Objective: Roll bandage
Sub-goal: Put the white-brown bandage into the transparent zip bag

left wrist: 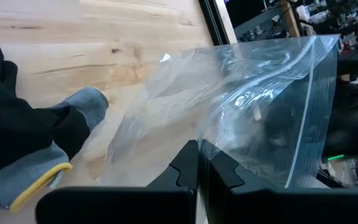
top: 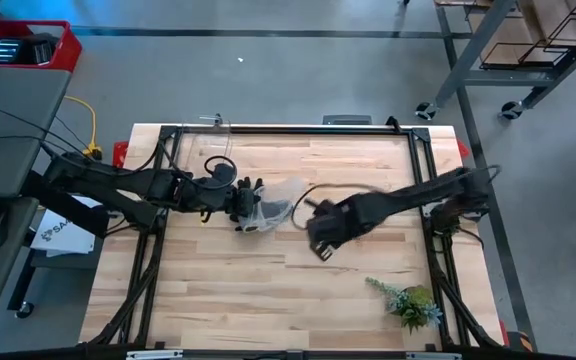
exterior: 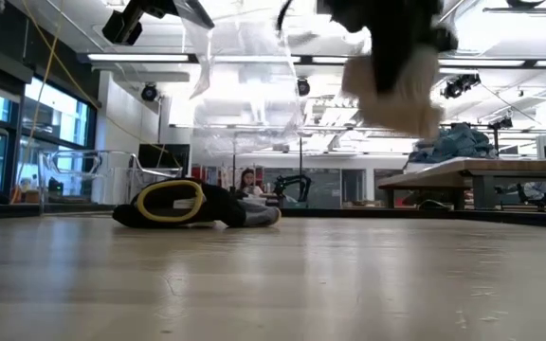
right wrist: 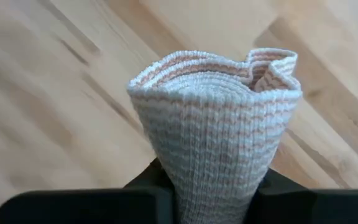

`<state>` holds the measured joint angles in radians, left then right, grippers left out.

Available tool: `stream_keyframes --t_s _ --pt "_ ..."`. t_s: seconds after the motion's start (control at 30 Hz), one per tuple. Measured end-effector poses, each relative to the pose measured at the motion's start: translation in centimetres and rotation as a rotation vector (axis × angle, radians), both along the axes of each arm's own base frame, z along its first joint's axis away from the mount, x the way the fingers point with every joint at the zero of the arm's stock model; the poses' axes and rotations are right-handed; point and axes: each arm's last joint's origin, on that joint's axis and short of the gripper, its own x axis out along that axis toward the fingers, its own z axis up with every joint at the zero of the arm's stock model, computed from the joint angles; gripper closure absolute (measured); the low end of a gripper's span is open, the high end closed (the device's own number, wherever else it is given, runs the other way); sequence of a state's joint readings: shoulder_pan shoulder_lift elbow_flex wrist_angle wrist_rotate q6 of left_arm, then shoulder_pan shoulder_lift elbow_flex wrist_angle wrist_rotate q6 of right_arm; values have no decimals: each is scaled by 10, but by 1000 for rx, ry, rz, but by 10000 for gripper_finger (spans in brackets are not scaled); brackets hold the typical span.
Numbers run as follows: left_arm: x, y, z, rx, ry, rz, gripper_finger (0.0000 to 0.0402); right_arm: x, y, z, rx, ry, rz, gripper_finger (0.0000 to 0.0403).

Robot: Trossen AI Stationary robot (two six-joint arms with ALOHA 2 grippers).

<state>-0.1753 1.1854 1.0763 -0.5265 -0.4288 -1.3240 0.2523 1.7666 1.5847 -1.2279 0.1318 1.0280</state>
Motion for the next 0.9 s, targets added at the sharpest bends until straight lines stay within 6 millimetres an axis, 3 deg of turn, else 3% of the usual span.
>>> stream_keyframes --t_s 0.2,0.3,0.43,0.63,0.9 --pt "11 7 -8 -25 28 12 401 -40 -5 78 80 -393 -65 337" --pt "27 10 -17 -56 14 -1 401 -53 -7 119 83 -710 -86 337" --pt "56 12 -28 -109 -65 -43 401 -58 -18 157 -27 -1026 -110 337" --pt "86 16 -19 -163 -241 -96 401 -48 -34 164 -145 -1103 -97 337" --pt "88 24 10 -104 -323 -95 401 -35 -39 146 -111 -986 -37 337"
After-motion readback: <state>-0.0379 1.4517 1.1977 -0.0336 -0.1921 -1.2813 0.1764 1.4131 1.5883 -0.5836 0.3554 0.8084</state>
